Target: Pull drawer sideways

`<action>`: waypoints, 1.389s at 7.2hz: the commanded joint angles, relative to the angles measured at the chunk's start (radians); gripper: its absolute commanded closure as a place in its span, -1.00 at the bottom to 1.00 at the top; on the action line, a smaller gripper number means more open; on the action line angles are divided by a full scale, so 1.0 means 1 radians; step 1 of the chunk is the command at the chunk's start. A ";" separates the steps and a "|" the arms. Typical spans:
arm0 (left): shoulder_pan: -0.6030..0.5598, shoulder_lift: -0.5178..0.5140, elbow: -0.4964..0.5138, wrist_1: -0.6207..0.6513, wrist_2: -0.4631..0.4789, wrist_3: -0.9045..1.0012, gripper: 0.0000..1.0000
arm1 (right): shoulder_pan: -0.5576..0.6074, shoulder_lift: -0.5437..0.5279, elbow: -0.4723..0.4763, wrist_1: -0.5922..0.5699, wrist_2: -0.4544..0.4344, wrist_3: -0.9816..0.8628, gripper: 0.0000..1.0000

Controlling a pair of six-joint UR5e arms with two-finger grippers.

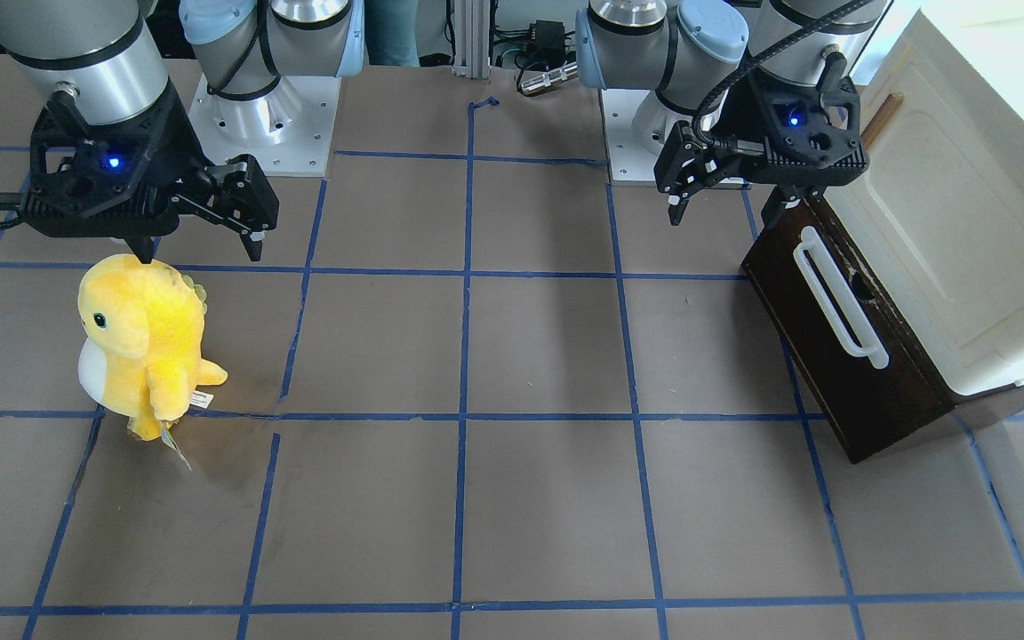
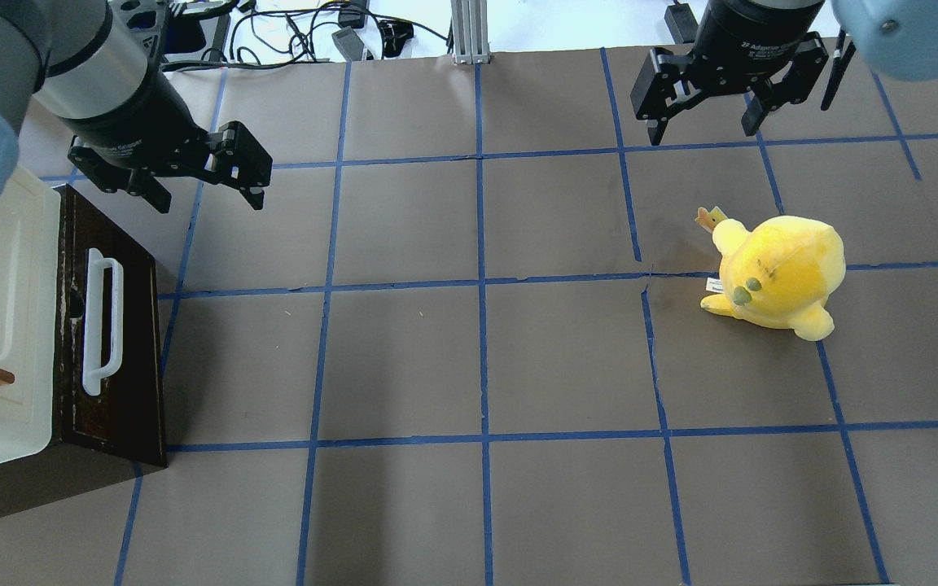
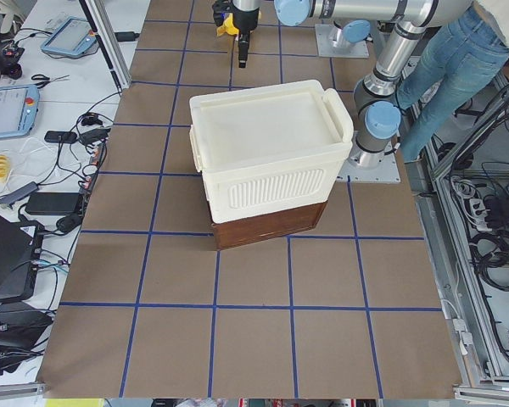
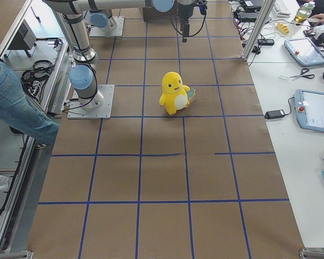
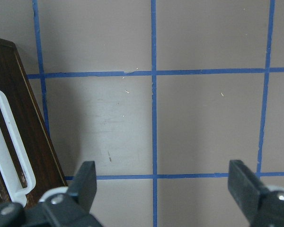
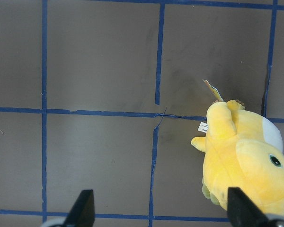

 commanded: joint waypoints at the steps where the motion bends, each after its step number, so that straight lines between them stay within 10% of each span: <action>1: 0.000 0.000 0.000 -0.001 0.000 0.000 -1.00 | 0.000 0.000 0.000 0.000 0.000 0.000 -1.00; 10: -0.002 -0.046 -0.004 -0.095 0.066 -0.063 -1.00 | 0.000 0.000 0.000 0.000 0.000 0.000 -1.00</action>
